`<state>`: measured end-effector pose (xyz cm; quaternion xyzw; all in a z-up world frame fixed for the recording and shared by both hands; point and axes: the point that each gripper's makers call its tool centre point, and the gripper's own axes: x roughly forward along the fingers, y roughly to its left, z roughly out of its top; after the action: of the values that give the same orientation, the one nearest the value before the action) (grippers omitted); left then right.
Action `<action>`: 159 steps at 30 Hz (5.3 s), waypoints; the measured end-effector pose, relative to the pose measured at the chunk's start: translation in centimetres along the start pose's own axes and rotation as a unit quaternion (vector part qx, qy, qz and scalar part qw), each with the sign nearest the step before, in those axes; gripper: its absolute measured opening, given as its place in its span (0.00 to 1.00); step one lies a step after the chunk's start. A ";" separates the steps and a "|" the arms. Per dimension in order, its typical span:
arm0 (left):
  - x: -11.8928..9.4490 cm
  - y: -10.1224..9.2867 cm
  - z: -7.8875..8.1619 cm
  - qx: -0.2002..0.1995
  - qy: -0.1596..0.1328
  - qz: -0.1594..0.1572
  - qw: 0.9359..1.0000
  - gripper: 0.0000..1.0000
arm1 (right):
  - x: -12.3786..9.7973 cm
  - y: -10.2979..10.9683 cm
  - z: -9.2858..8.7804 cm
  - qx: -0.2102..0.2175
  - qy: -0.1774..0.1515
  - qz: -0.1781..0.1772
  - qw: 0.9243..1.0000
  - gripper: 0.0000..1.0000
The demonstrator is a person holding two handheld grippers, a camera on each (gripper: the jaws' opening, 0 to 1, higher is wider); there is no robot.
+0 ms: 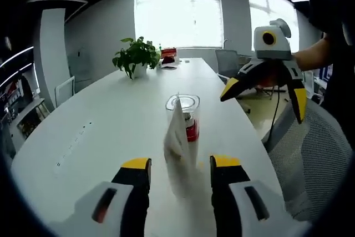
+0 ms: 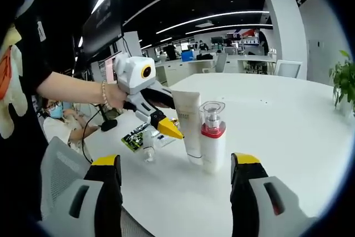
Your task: Arrange the skincare products in the storage area until every visible bottle or jar stands upright without overlapping.
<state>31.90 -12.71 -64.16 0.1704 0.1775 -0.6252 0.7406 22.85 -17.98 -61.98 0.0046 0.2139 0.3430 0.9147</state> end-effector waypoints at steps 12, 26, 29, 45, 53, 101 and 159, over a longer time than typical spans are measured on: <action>-2.9 -0.5 -0.4 -0.069 -0.001 0.060 0.996 0.70 | -0.1 0.8 -0.3 0.002 -0.003 -0.003 1.000 0.82; -7.0 -2.6 -1.5 -0.123 -0.015 0.119 0.985 0.86 | -0.4 1.9 -0.7 0.004 -0.004 0.002 1.000 0.83; -8.1 -2.8 -1.4 -0.135 -0.025 0.138 0.981 0.88 | -0.2 2.2 -1.0 0.002 -0.002 0.002 1.000 0.83; -12.3 -6.4 -4.5 -0.188 -0.025 0.201 0.961 0.94 | -0.6 3.8 -2.6 0.002 0.010 0.000 1.000 0.83; -14.8 -8.7 -6.1 -0.219 -0.031 0.235 0.946 0.96 | -0.6 3.9 -2.6 -0.003 0.008 -0.002 1.000 0.84; -17.8 -9.5 -10.5 -0.176 0.038 0.265 0.947 0.91 | -0.4 4.6 -3.2 -0.007 0.015 0.015 1.000 0.83; -7.5 -0.9 -16.6 0.026 0.254 0.039 0.966 0.48 | -0.3 2.5 -4.2 0.017 0.036 -0.036 0.999 0.80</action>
<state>28.98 1.55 -75.20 0.3497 0.3365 -0.5369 0.6901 19.42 -16.85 -65.26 0.0000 0.2529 0.3056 0.9180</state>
